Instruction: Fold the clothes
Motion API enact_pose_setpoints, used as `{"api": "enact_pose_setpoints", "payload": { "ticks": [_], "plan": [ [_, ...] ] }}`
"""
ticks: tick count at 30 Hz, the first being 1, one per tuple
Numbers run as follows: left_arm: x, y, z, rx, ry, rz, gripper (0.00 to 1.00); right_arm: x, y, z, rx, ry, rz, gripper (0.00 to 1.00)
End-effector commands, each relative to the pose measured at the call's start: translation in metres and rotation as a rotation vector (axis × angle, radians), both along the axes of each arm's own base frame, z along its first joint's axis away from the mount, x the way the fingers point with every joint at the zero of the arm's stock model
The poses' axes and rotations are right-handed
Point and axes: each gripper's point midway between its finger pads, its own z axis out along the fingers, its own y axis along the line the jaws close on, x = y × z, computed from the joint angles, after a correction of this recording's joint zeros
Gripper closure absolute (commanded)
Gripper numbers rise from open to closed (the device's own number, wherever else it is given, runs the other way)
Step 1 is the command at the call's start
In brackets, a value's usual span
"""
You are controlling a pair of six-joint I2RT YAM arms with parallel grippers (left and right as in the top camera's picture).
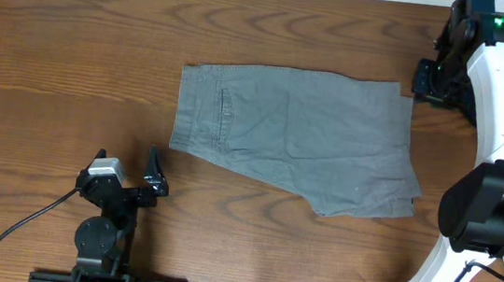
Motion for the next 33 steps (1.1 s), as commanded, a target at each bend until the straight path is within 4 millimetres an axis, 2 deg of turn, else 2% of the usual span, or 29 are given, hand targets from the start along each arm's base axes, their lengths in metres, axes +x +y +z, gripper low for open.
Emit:
{"api": "enact_pose_setpoints", "payload": {
  "ticks": [1,2,7,10,14,22,29,33],
  "plan": [
    [-0.001,0.004,-0.018,0.024,0.050,0.021,0.02,0.003,0.028,-0.016,0.111,-0.011,0.103,0.96],
    [-0.001,0.004,-0.018,0.024,0.050,0.021,0.02,0.006,0.033,-0.021,0.126,-0.019,0.113,0.98],
    [-0.001,0.004,-0.018,0.024,0.050,0.021,0.02,0.017,0.047,-0.060,0.131,-0.072,0.141,0.99],
    [-0.001,0.004,-0.018,0.024,0.050,0.021,0.02,0.026,0.048,-0.078,0.131,-0.123,0.132,0.99],
    [-0.001,0.004,-0.018,0.024,0.050,0.021,0.02,0.041,0.045,-0.092,0.130,-0.208,0.124,0.99],
    [-0.001,0.004,-0.018,0.024,0.050,0.021,0.02,0.064,0.044,-0.103,0.122,-0.309,0.128,0.99],
    [-0.001,0.004,-0.018,0.024,0.050,0.021,0.02,0.062,0.041,-0.134,0.115,-0.260,0.112,0.99],
    [-0.001,0.004,-0.018,0.024,0.050,0.021,0.02,0.060,0.028,-0.145,0.077,-0.235,0.089,0.99]
  ]
}}
